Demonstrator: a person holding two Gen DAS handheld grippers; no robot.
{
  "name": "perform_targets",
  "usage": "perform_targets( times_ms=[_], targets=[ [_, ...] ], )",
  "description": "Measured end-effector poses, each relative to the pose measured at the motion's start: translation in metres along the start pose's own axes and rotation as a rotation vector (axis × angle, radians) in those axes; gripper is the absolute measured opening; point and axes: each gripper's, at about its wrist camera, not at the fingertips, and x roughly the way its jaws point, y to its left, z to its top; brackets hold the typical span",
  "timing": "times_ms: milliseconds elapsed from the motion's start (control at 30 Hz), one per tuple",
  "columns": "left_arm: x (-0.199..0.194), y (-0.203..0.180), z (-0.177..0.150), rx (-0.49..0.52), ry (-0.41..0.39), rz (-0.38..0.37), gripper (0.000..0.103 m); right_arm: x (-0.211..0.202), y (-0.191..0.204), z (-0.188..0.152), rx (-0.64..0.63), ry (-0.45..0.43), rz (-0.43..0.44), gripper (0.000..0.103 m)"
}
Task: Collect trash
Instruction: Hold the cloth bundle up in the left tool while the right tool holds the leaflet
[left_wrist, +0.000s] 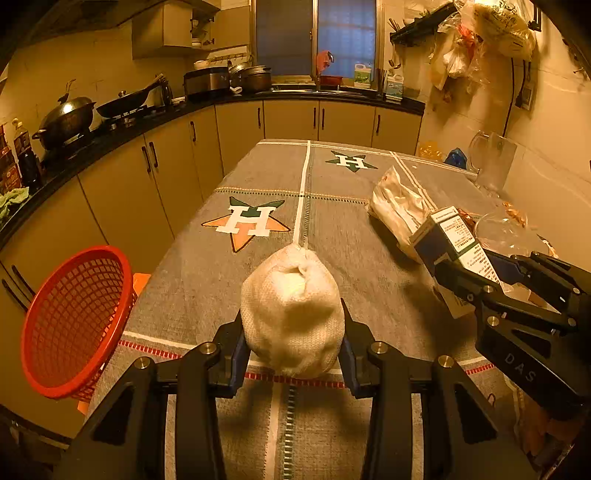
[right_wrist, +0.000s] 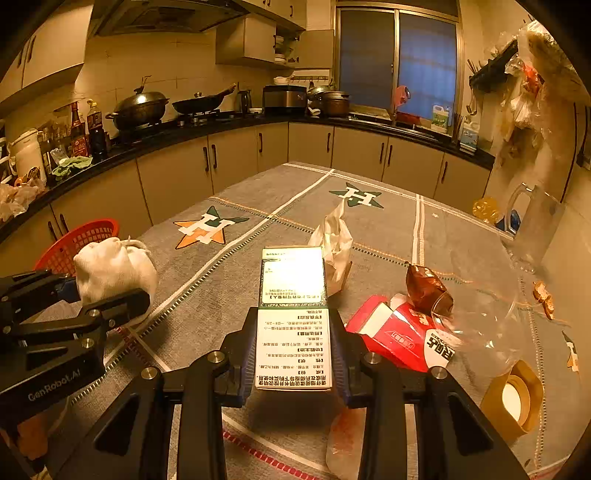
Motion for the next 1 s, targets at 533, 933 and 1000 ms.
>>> perform_targets(
  times_ms=[533,933,1000],
  targets=[
    [-0.012,-0.004,-0.007,0.008,-0.007,0.032,0.040,-0.008,0.000,0.000,0.003,-0.024,-0.006,0.038],
    [-0.011,-0.004,-0.003,0.000,-0.005,0.017,0.040,-0.008,-0.005,0.001,0.033,-0.015,0.028,0.038],
    [-0.011,-0.004,-0.002,-0.003,-0.007,0.014,0.040,-0.007,-0.004,0.001,0.034,-0.011,0.040,0.038]
  ],
)
